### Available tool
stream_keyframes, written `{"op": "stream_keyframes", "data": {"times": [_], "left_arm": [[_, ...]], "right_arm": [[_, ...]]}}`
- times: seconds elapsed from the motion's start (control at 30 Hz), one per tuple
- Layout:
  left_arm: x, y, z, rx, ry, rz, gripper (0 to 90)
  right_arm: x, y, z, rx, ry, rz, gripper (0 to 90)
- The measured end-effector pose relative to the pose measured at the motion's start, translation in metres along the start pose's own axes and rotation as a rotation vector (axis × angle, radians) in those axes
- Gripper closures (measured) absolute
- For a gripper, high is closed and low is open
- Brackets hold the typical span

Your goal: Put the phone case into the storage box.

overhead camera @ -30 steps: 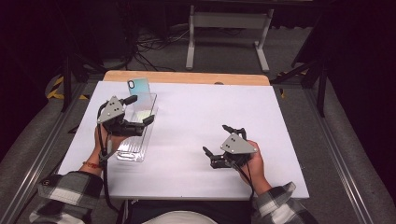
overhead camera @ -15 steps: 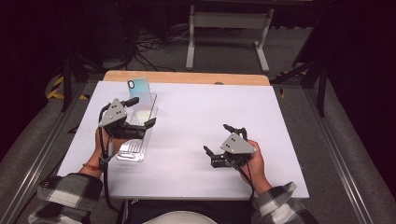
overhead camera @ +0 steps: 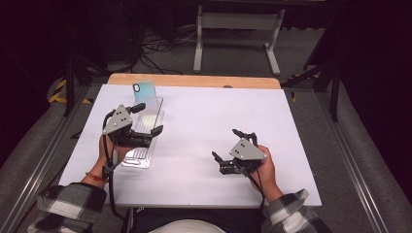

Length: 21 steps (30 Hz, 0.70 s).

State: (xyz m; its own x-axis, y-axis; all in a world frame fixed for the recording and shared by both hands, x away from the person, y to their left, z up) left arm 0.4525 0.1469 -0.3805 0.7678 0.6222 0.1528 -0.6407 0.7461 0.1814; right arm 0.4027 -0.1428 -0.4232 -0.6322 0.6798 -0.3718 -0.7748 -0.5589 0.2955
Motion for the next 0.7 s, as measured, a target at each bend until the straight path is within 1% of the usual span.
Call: {"op": "stream_keyframes", "data": {"times": [0.03,0.2,0.23,0.6,0.63,0.67,0.7], "left_arm": [[0.0,0.0,0.0,-0.004,-0.005,0.001,6.5],[-0.004,0.002,0.001,0.0,0.001,-0.008,6.5],[-0.004,0.001,0.001,-0.006,0.0,-0.008,6.5],[-0.011,0.003,0.0,0.004,-0.002,-0.022,6.2],[-0.012,0.003,0.001,-0.002,-0.006,-0.02,6.2],[-0.012,0.004,0.001,0.0,-0.006,-0.022,6.2],[-0.013,0.004,0.0,-0.003,-0.004,-0.024,6.4]], "right_arm": [[0.0,0.0,0.0,0.0,0.0,-0.001,6.4],[0.0,0.001,0.0,-0.002,-0.002,-0.002,6.5],[-0.001,0.001,0.001,-0.003,-0.002,-0.003,6.5],[-0.001,0.001,0.001,-0.006,-0.003,-0.003,6.5],[-0.001,0.002,0.002,-0.006,-0.008,0.002,6.5],[-0.001,0.003,0.003,-0.008,-0.024,0.01,6.6],[-0.002,0.003,0.004,-0.016,-0.028,0.011,6.6]]}}
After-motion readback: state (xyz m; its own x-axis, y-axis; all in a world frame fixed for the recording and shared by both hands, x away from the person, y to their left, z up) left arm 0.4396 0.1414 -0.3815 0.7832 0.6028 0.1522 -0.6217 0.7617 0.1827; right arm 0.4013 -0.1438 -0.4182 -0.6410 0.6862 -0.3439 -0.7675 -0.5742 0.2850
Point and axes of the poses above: each handheld gripper's, and its own axes: y roughly backward along the jaws, z roughly out of its top, x roughly to its left, the point moved 6 cm from there along -y, roughly forward along the jaws, and after that the axes turned 2 degrees about -x, right-handed, at the moved point
